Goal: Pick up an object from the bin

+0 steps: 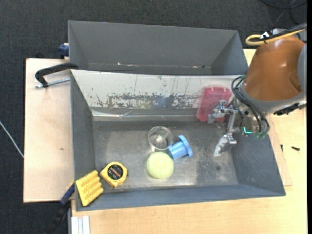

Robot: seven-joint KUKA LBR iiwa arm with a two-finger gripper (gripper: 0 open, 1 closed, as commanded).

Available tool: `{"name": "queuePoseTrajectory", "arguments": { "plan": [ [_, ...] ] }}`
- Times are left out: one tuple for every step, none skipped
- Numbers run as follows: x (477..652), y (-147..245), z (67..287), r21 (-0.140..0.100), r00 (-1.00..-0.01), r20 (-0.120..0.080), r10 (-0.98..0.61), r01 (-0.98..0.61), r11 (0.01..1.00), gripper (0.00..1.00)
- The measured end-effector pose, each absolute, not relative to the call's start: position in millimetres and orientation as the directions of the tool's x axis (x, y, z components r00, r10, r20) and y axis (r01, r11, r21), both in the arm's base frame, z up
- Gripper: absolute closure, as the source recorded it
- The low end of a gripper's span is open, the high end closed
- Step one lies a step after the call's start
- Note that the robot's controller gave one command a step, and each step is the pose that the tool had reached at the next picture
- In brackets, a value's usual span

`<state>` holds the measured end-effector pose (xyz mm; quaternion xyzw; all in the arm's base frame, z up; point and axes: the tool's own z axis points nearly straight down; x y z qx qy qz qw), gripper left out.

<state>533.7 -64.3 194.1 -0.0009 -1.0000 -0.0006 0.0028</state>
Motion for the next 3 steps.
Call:
{"name": "queuePoseTrajectory", "arguments": {
  "plan": [
    [534.7, -64.0, 198.4, 0.0, -1.0, -0.001, 0.0, 0.0, 1.0, 0.0],
    [534.6, -24.8, 122.2, 0.001, -1.0, -0.006, 0.007, 0.007, 1.0, 0.0],
    [543.0, -3.9, 112.2, 0.001, -0.998, -0.001, -0.058, -0.058, 0.998, 0.0]
  ]
}}
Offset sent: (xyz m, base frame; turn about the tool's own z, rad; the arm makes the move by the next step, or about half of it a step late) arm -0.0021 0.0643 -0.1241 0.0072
